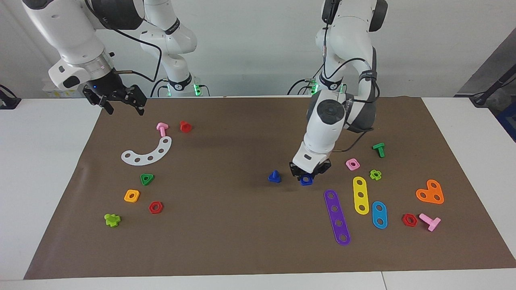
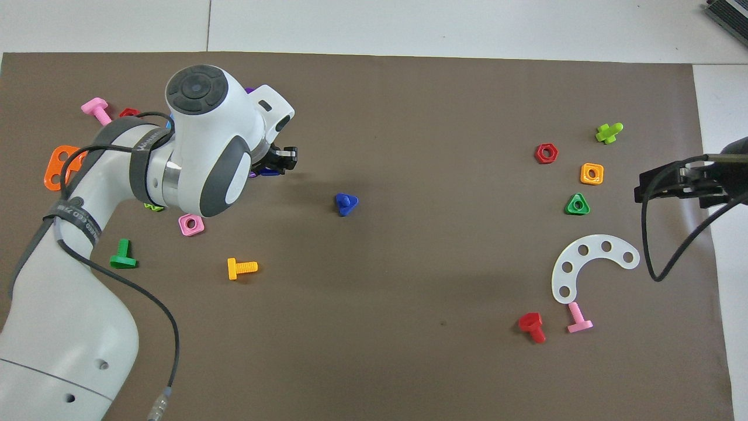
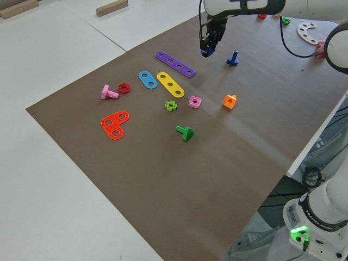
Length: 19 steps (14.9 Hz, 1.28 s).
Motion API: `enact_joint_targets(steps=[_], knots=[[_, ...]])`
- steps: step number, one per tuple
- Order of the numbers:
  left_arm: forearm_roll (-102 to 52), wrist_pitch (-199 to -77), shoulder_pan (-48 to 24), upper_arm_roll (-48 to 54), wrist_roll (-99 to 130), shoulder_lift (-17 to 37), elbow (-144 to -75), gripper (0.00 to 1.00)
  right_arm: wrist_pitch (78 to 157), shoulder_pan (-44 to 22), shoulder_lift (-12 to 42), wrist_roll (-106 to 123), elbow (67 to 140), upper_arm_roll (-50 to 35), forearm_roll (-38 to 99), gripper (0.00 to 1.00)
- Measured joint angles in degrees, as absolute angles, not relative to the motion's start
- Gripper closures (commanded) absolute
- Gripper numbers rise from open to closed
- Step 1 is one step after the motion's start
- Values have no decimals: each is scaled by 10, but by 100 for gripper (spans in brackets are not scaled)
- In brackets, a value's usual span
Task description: Unscrew and place screws in storage area
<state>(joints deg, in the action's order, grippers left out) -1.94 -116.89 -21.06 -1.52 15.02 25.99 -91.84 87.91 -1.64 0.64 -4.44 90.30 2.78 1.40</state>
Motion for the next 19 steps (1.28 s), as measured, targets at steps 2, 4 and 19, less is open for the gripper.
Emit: enact_joint_targets(steps=[2,4,19], knots=[[-20,-1169,-189,-15,96,255,-944,64,879,-16,6,-44,903,28,14,0],[-21,-1172,-175,-15,52,245,-978,64,879,-16,6,-44,903,28,14,0],[-21,-1116,-91,-19,-37,119,-1034,2,1059,-179,63,-218,934,24,23,0]])
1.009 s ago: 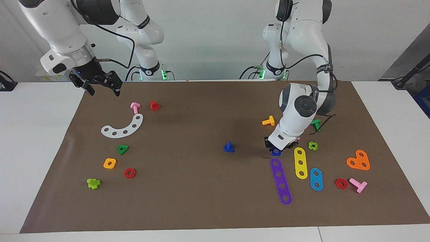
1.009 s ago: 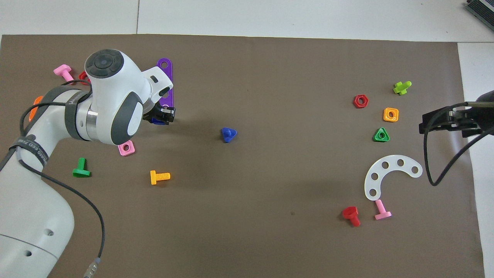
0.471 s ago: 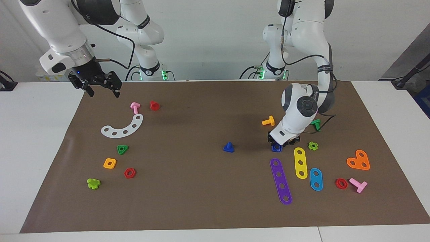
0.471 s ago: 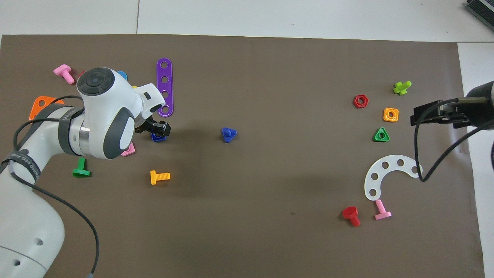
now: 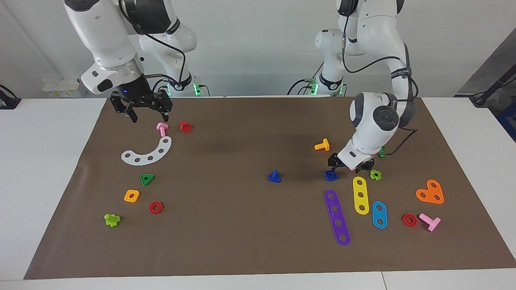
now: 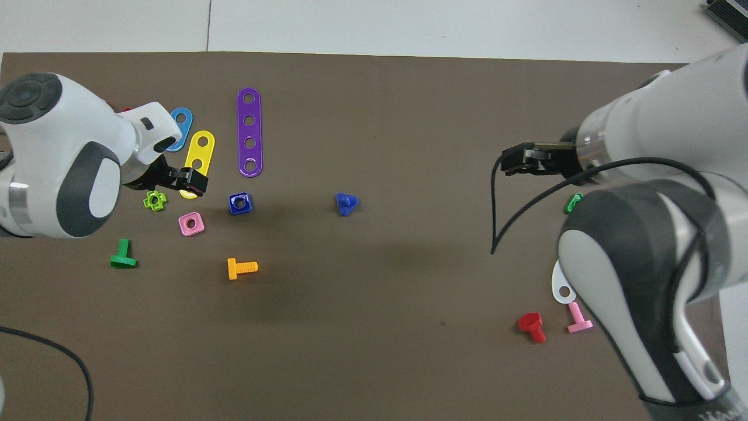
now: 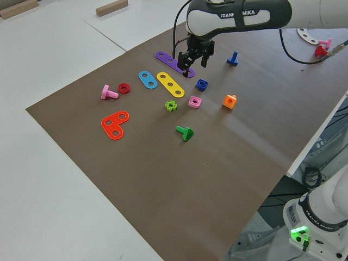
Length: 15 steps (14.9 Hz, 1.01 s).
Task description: Unscrew and place screws in storage area
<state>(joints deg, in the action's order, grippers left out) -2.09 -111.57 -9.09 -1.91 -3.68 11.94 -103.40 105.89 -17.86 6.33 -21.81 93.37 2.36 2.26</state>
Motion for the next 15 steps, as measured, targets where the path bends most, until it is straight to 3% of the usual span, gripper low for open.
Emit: enact_joint_targets(steps=[5,11,15], knots=[[-21,-1041,-40,-22,-97,52,-1032,2,1125,-300,211,-352,861,22,22,0],[-21,-1012,10,-25,-138,5,-1032,2,1194,-369,336,-400,793,22,9,0],[-21,-992,10,-24,-118,-26,-1032,2,1233,-386,368,-409,783,22,-11,26]])
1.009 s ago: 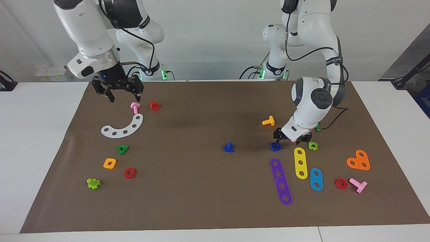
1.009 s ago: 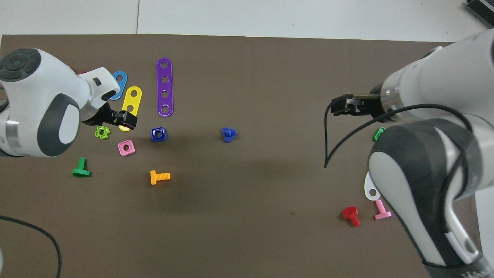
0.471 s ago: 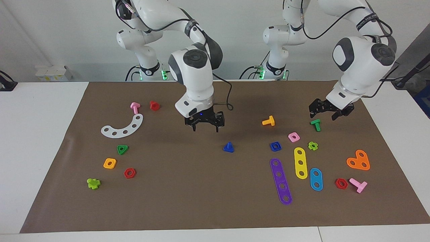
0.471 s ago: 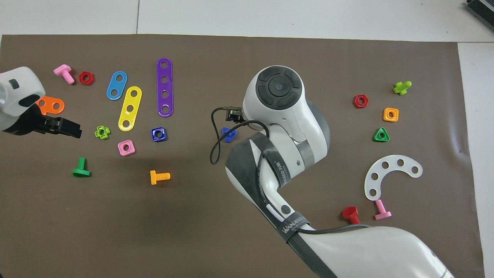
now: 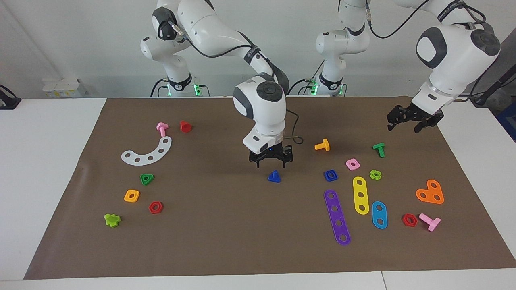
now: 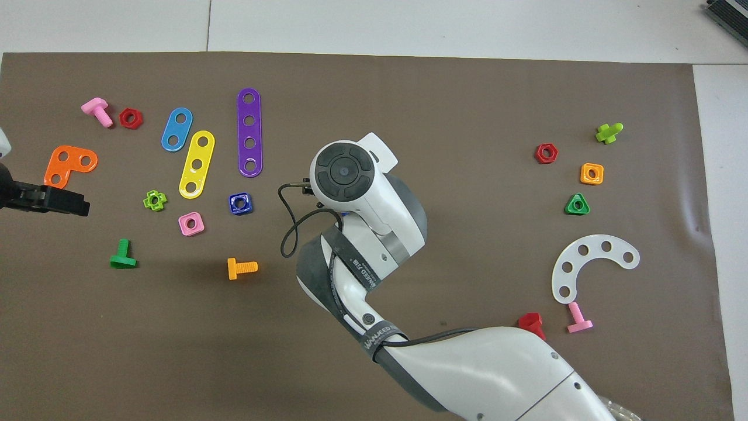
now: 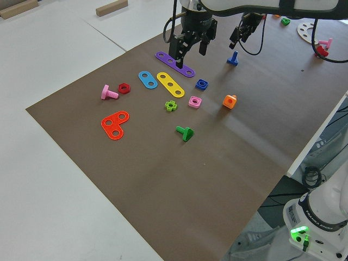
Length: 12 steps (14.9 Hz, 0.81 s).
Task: Unscrew and place screws in storage area
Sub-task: 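Grasp the blue cube nut with the right gripper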
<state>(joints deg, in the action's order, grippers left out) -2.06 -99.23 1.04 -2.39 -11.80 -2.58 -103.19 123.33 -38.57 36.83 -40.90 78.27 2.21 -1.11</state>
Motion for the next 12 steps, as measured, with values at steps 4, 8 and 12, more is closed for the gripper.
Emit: enact_joint_targets(steps=[4,8,12], knots=[[-13,-982,10,-23,-93,-40,-1032,2,1248,-387,375,-408,793,22,-21,33],[-11,-980,10,-21,-72,-47,-1032,2,1262,-388,376,-401,804,22,-35,39],[-11,-980,9,-15,-52,-47,-1032,2,1272,-392,376,-386,825,22,-35,49]])
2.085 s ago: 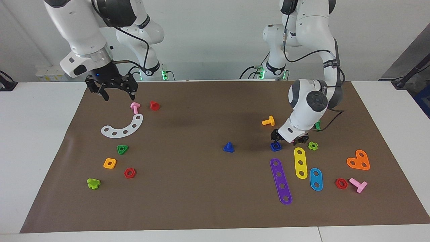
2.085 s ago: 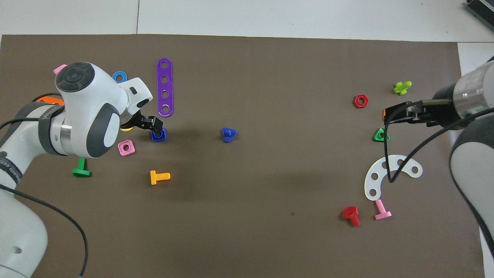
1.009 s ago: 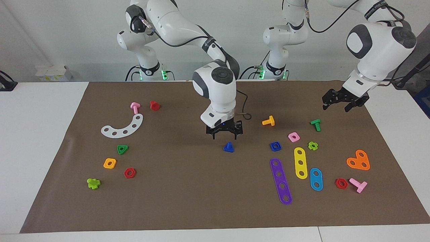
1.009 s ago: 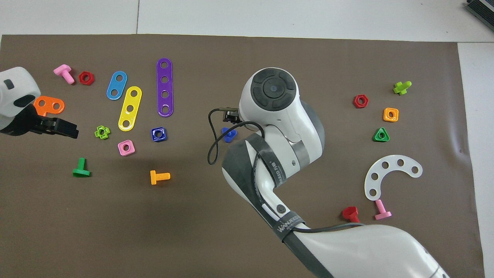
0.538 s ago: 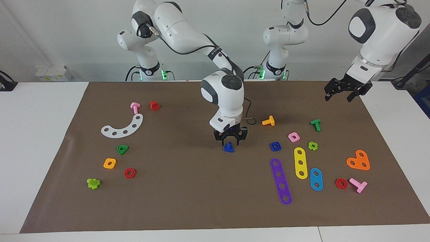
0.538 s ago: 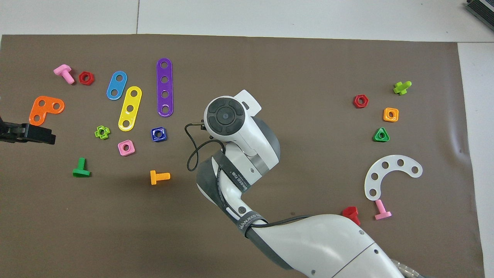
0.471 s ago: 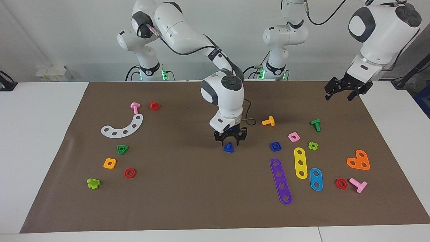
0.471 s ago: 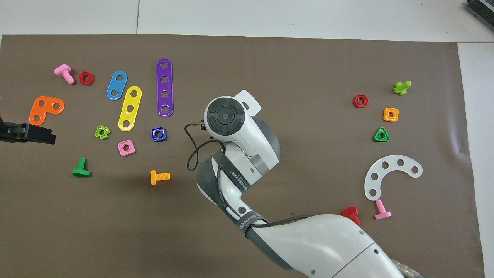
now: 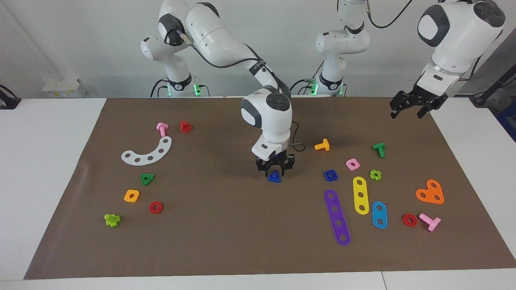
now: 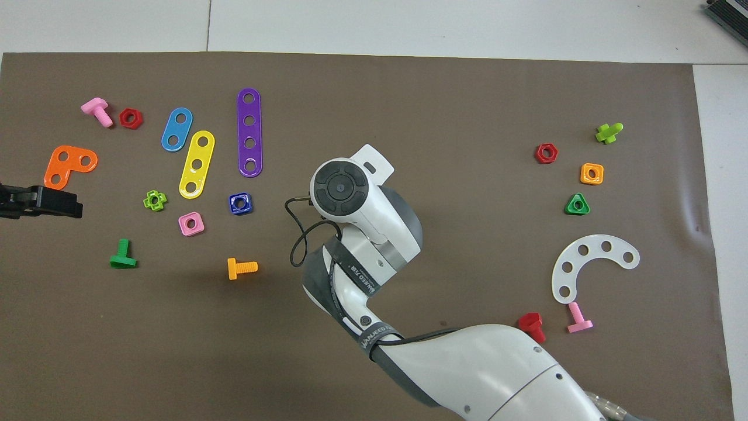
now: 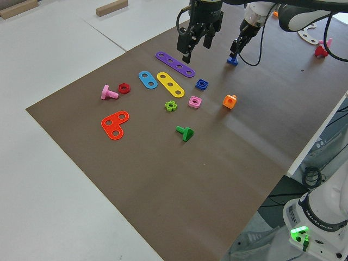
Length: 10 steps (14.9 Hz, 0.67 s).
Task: Unscrew and place screws in storage area
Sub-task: 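Grasp the blue cube nut with the right gripper, then lift and carry the blue nut toward the green triangle nut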
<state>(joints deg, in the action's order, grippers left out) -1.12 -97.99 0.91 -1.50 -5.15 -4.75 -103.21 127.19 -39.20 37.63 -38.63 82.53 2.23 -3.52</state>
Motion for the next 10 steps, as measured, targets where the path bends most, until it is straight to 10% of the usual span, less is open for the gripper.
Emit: enact_joint_targets(steps=[10], knots=[[-11,-980,7,-13,-42,-48,-1033,0,1293,-394,376,-376,830,22,-36,55]])
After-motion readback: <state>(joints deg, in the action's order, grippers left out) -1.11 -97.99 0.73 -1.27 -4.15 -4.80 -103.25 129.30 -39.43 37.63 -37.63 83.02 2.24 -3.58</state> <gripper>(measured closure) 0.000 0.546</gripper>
